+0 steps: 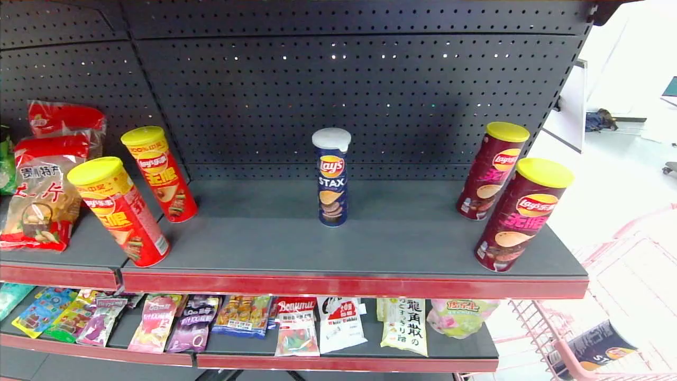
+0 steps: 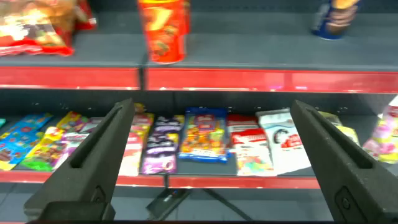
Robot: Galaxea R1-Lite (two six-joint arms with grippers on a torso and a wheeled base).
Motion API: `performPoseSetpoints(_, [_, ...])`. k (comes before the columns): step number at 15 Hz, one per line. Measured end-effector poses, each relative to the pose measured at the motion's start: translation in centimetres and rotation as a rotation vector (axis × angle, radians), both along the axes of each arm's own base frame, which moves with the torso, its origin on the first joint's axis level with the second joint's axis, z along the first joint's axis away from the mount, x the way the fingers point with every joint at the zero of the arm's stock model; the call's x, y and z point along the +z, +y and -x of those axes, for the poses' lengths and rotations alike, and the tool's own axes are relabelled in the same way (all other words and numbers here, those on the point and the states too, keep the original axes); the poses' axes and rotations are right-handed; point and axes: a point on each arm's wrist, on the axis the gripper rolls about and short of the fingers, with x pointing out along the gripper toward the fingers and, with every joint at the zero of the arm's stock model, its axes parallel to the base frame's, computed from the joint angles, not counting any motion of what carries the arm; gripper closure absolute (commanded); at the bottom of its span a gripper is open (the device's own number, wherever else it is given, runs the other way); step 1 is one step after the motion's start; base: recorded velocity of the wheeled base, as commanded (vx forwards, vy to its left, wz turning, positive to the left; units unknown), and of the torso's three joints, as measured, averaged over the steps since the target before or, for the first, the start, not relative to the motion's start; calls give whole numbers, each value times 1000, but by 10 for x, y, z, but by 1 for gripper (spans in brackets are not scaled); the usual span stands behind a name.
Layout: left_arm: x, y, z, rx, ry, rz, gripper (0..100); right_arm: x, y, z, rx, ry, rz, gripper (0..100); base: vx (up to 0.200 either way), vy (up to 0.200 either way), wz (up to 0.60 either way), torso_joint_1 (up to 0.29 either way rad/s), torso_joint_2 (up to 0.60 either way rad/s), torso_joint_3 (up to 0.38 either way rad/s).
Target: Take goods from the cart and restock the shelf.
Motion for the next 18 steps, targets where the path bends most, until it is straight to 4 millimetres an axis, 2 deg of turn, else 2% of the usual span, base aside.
performPoseSetpoints(9, [0, 0, 0, 0, 0, 0, 0, 0, 0, 0, 3, 0, 1, 0, 0, -200, 0, 2, 3, 1])
performPoseSetpoints(12, [0, 0, 0, 0, 0, 1, 0, 0, 0, 0, 3, 0, 2, 0, 0, 0, 0, 0, 0, 0])
performPoseSetpoints(18, [0, 0, 0, 0, 0, 1, 0, 0, 0, 0, 3, -1, 2, 0, 0, 0, -600, 6, 2, 2])
